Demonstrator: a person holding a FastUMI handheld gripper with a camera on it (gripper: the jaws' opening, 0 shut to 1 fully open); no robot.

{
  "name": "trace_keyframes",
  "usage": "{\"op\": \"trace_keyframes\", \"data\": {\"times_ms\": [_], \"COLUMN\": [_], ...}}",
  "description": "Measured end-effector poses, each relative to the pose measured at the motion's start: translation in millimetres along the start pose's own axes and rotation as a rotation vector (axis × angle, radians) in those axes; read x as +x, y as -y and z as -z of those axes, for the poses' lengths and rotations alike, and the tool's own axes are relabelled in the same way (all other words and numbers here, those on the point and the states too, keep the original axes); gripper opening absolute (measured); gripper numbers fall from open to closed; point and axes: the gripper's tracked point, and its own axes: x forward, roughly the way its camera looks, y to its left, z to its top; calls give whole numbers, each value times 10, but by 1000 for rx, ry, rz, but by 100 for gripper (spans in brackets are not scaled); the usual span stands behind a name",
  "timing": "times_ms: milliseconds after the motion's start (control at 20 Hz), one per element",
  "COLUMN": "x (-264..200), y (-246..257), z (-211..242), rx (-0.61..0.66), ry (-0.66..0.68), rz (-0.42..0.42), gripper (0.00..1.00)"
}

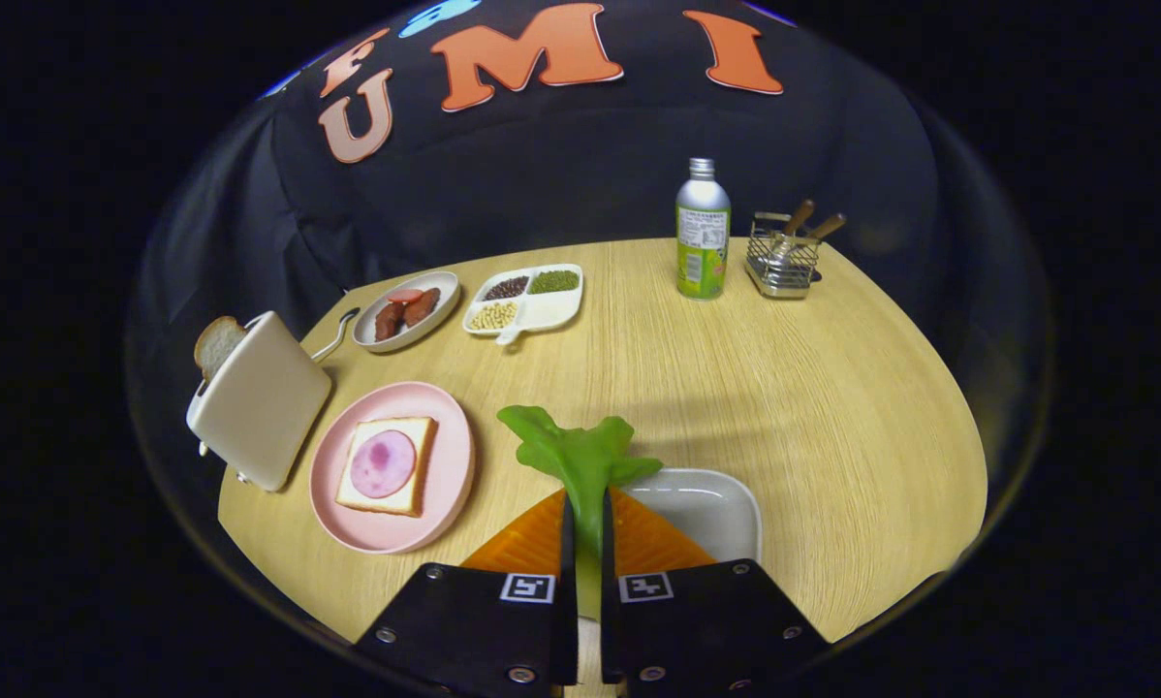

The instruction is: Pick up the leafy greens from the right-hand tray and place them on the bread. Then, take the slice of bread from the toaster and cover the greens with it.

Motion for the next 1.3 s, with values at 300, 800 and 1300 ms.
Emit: {"op": "trace_keyframes", "data": {"times_ms": [300,800,1300], "x": [20,354,776], "y": [-694,-1466,-1679], "z": [-257,-271,18], "rx": [-84,-183,-231], "ry": [58,38,-42], "rz": [-109,-195,-169], "gripper": [10,10,14]}}
